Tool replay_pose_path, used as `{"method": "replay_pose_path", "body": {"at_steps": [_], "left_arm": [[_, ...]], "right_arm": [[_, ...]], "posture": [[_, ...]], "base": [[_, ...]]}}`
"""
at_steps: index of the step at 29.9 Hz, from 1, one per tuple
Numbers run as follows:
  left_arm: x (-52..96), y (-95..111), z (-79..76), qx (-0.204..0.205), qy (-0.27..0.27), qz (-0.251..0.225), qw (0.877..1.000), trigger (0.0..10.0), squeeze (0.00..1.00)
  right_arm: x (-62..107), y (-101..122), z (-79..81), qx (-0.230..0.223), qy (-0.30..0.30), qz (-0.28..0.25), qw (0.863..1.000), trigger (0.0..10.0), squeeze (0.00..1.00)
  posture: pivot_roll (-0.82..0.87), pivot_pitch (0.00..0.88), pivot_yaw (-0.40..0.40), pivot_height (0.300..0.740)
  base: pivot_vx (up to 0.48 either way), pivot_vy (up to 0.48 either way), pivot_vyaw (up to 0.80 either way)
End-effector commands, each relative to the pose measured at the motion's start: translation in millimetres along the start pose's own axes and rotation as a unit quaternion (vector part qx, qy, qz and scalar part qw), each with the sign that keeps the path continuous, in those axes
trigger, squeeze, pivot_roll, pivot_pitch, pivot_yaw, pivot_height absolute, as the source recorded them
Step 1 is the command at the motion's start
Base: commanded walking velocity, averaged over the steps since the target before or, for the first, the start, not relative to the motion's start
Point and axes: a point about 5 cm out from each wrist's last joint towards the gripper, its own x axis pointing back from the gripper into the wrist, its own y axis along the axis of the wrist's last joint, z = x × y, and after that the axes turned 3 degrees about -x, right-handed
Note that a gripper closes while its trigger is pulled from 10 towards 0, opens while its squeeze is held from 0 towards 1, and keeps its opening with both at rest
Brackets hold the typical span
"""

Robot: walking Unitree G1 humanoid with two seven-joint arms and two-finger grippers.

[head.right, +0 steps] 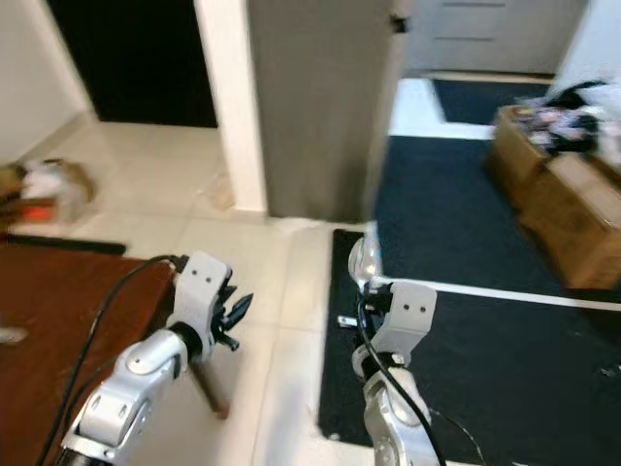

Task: Setting the table

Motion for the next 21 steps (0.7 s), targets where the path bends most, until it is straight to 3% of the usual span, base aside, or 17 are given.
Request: {"method": "replay_pose_path", "body": {"at_steps": [1, 21], "left_arm": [[2.0, -4.5, 1.0, 0.003, 0.002, 0.011, 1.000, 10.0, 0.00], [-2.0, 9.3, 1.3, 0.010, 0.004, -0.001, 1.000, 10.0, 0.00]], "right_arm": [[1.5, -0.2, -0.1, -0.004, -0.003, 0.001, 1.000, 10.0, 0.00], [-7.8, 25.8, -15.0, 0.044, -0.004, -0.034, 0.998, 10.0, 0.00]], "posture": [[0.01, 0.112, 0.111, 0.740], [0.01, 0.112, 0.119, 0.740]], "base": [[0.000, 0.000, 0.79], [0.000, 0.000, 0.79]]}}
